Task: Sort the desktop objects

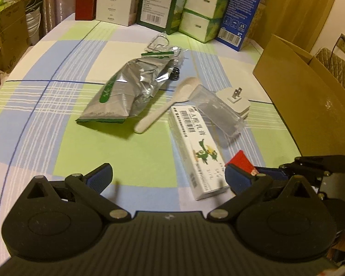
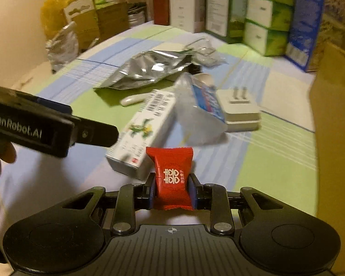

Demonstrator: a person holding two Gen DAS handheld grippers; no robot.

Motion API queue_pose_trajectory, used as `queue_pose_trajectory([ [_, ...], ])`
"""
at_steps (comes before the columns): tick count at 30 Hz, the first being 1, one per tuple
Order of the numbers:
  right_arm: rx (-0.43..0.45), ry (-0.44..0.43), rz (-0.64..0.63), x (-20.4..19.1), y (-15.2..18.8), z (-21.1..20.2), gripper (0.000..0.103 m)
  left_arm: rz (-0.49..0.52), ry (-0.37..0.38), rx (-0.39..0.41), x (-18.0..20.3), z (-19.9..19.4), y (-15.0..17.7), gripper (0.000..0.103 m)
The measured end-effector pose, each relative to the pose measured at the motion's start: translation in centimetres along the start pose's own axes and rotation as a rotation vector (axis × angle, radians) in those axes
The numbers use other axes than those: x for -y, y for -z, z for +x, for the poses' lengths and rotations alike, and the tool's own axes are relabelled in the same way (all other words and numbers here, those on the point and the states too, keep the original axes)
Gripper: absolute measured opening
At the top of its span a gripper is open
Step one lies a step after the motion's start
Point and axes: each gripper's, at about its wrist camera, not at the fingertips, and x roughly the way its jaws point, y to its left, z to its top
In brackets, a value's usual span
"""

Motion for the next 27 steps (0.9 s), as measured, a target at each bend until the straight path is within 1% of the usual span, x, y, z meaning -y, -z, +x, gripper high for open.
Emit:
queue_pose_trajectory([
  [2, -0.002, 0.054, 0.023, 0.8, 0.5, -0.2, 0.026, 0.006, 0.016, 0.000, 0.5, 0.3, 0.0, 0.102],
  [4, -0.002, 0.074, 0.056, 1.7, 0.8, -0.5, 0.026, 0.019, 0.034, 0.005, 1.4, 0.8, -0.2, 0.099],
  [7, 0.002, 0.101, 0.054, 2.4, 1.1, -0.8, 0.026, 0.058, 0.027, 0.007, 3.1, 1.9, -0.3, 0.089],
  [9, 0.007, 0.110, 0.067, 2.9, 1.4, -1.0, 0.026, 0.090, 0.004, 0.004, 4.1, 2.8, -0.2, 0.079],
  [10, 0.008, 0.112, 0.075, 3.1, 1.4, -1.1, 0.026, 0.108, -0.007, 0.002, 4.5, 3.2, -0.2, 0.076],
  [11, 0.009, 0.112, 0.082, 3.3, 1.6, -1.2, 0.026, 0.128, -0.016, 0.000, 4.9, 3.7, -0.2, 0.071],
  [12, 0.011, 0.113, 0.087, 3.4, 1.7, -1.3, 0.026, 0.144, -0.027, -0.001, 5.3, 4.0, -0.2, 0.062],
  [13, 0.010, 0.113, 0.089, 3.4, 1.9, -1.6, 0.026, 0.164, -0.033, -0.005, 5.6, 4.3, -0.1, 0.055],
  [14, 0.008, 0.111, 0.089, 3.3, 2.0, -1.7, 0.026, 0.181, -0.047, -0.009, 5.8, 4.5, 0.0, 0.046],
  [15, 0.007, 0.108, 0.091, 3.2, 2.1, -2.0, 0.026, 0.191, -0.059, -0.010, 5.9, 4.5, 0.2, 0.041],
  [18, 0.002, 0.112, 0.104, 2.7, 2.8, -2.8, 0.026, 0.201, -0.072, -0.026, 5.9, 3.6, 0.8, 0.033],
  [20, -0.001, 0.102, 0.121, 2.1, 3.5, -3.5, 0.026, 0.202, -0.063, -0.048, 5.9, 2.5, 1.9, 0.033],
  [23, 0.004, 0.085, 0.109, 1.1, 4.7, -4.5, 0.027, 0.205, -0.056, -0.066, 5.9, 0.5, 4.0, 0.033],
  [24, 0.010, 0.077, 0.111, 0.9, 5.0, -4.7, 0.029, 0.203, -0.055, -0.067, 5.9, 0.0, 4.6, 0.033],
  [25, 0.017, 0.070, 0.118, 0.9, 5.3, -4.9, 0.037, 0.200, -0.053, -0.068, 5.8, -0.4, 5.0, 0.033],
  [26, 0.023, 0.070, 0.130, 0.9, 5.5, -5.1, 0.055, 0.194, -0.051, -0.065, 5.7, -0.9, 5.4, 0.033],
  [27, 0.033, 0.074, 0.143, 1.0, 5.8, -5.2, 0.063, 0.185, -0.049, -0.059, 5.6, -1.2, 5.6, 0.034],
])
